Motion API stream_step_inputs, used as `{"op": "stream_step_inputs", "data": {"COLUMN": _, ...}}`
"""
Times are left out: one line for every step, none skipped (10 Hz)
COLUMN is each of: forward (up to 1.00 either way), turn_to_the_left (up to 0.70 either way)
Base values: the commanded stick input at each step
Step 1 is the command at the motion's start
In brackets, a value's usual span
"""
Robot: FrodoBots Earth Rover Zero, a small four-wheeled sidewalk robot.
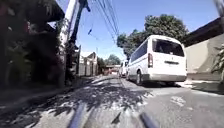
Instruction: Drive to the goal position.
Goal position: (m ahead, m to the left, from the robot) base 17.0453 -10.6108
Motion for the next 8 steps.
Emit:
{"op": "stream_step_inputs", "data": {"forward": 0.7, "turn_to_the_left": 0.0}}
{"op": "stream_step_inputs", "data": {"forward": 0.7, "turn_to_the_left": 0.0}}
{"op": "stream_step_inputs", "data": {"forward": 0.7, "turn_to_the_left": 0.0}}
{"op": "stream_step_inputs", "data": {"forward": 0.7, "turn_to_the_left": 0.0}}
{"op": "stream_step_inputs", "data": {"forward": 0.7, "turn_to_the_left": 0.0}}
{"op": "stream_step_inputs", "data": {"forward": 0.7, "turn_to_the_left": 0.0}}
{"op": "stream_step_inputs", "data": {"forward": 0.7, "turn_to_the_left": 0.0}}
{"op": "stream_step_inputs", "data": {"forward": 0.7, "turn_to_the_left": 0.0}}
